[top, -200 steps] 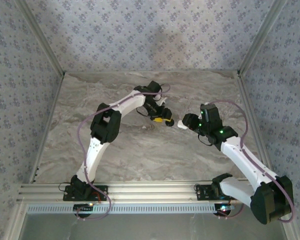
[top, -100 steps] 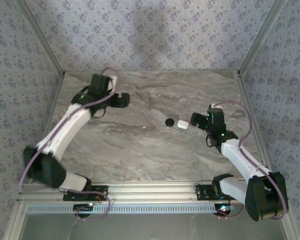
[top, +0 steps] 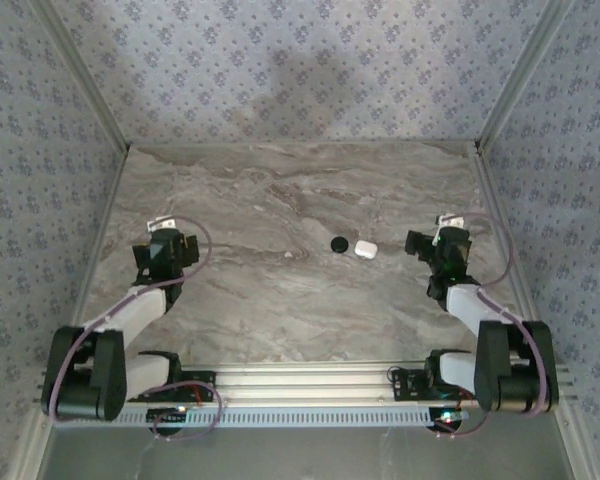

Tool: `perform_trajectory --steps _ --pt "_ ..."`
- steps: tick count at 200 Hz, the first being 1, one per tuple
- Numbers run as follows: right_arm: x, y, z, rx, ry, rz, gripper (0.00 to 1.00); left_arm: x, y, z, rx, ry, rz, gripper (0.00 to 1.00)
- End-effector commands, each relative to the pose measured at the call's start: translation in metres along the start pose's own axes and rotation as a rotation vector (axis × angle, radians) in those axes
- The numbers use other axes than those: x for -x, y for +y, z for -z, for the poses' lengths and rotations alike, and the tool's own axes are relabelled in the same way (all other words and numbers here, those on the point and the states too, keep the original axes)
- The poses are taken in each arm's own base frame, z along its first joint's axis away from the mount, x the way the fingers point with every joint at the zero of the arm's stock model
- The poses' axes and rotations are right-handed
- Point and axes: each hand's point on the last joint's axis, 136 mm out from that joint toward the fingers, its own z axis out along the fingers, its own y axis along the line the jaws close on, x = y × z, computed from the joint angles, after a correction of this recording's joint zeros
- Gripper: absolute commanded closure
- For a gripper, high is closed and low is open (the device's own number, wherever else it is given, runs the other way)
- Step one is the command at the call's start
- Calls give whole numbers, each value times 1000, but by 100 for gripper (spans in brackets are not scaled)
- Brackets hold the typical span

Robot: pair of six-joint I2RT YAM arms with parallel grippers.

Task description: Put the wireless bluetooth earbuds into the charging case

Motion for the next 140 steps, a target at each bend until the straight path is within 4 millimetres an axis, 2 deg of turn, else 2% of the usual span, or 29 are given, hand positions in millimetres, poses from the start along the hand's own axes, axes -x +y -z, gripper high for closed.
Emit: perform_trajectory --steps 1,14,22,25,31,40,46,58,67,75,92,99,106,115,119,127,140 --pt "19 5 -7 48 -100 17 0 34 -12 -15 -52 -180 35 0" --pt "26 8 -11 68 -145 28 0 41 -34 -23 -134 -193 -33 0" --pt "27 11 -15 87 -158 46 0 35 -38 -33 -133 -150 -46 0" --pt "27 11 -18 90 -162 49 0 31 -39 -38 -130 -144 -52 1" --pt "24 11 -23 92 -154 44 0 37 -36 -44 -98 -168 -31 0" --pt "12 15 -35 117 -139 43 0 31 -30 -52 -110 -65 1 0" --pt "13 19 -38 131 -171 59 0 33 -27 -57 -121 -71 21 1" --pt "6 21 -37 133 -98 79 0 30 -26 -57 -128 -52 24 0" --pt "12 24 -38 143 -145 81 0 30 -26 -57 -130 -45 29 0" --pt "8 24 -38 144 -108 85 0 30 -25 -57 -131 -53 31 0" --pt "9 24 -38 144 -115 85 0 25 -36 -48 -229 -91 18 0" --pt "9 24 -39 143 -115 85 0 6 -36 -44 -239 -116 20 0" --pt "11 24 -38 145 -125 85 0 21 -25 -39 -190 -248 73 1" --pt "9 24 -39 142 -116 86 0 19 -7 -41 -118 -180 138 0" --pt "11 24 -38 144 -123 85 0 15 -10 -44 -130 -153 120 0" --pt "10 23 -39 141 -116 86 0 22 -15 -47 -114 -196 84 0" --pt "10 23 -38 141 -117 85 0 18 -15 -46 -111 -150 87 0"
